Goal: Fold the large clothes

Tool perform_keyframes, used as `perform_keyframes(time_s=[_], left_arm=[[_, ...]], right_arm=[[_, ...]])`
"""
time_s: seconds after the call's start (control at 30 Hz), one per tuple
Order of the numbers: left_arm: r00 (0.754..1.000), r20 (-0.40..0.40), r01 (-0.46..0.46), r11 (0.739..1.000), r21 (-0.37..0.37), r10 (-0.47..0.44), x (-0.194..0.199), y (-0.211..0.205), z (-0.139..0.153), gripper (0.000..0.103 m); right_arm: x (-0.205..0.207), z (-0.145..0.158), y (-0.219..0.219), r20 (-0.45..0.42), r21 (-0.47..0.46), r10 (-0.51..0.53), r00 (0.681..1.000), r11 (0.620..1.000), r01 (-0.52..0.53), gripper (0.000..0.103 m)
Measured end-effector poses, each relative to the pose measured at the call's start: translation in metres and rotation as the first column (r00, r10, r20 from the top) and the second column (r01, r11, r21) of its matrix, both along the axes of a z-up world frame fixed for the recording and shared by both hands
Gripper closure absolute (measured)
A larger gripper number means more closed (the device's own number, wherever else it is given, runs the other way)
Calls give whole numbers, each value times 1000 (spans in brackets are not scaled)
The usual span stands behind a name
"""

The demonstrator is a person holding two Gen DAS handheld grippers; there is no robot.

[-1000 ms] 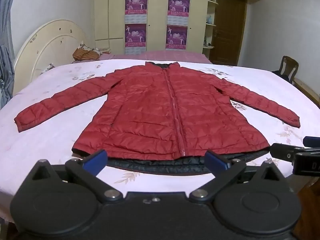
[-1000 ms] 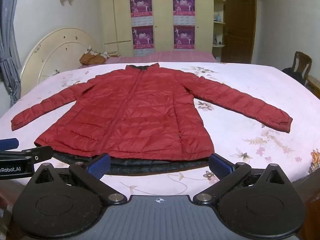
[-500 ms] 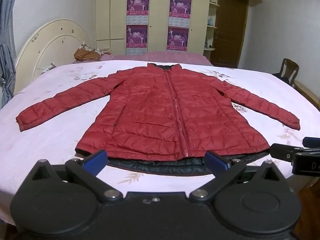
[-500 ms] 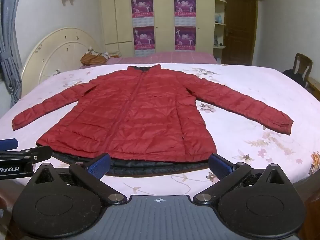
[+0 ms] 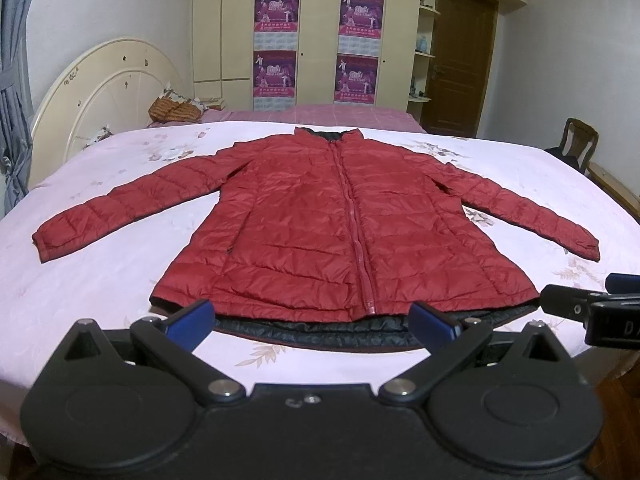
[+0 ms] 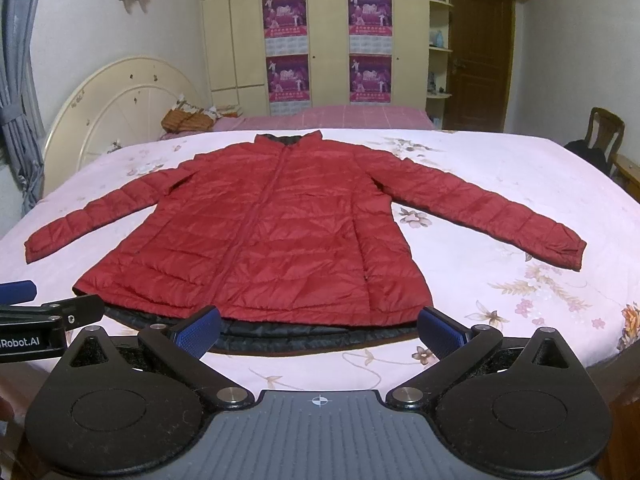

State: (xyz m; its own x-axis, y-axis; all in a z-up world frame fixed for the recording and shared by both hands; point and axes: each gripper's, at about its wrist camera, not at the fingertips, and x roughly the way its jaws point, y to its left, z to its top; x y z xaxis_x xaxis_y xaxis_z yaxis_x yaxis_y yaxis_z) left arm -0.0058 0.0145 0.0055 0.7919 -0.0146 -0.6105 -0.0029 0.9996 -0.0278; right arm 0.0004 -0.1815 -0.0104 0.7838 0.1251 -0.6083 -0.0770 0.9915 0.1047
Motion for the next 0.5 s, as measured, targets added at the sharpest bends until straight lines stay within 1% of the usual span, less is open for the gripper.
perform_keyframes(time_s=[0.5], left_arm=[[1000,1,1,1000,0,-1,0,0,0,0]], right_arm=[[-3,-1,-8,6,4,-2,1000,1000,2,0]])
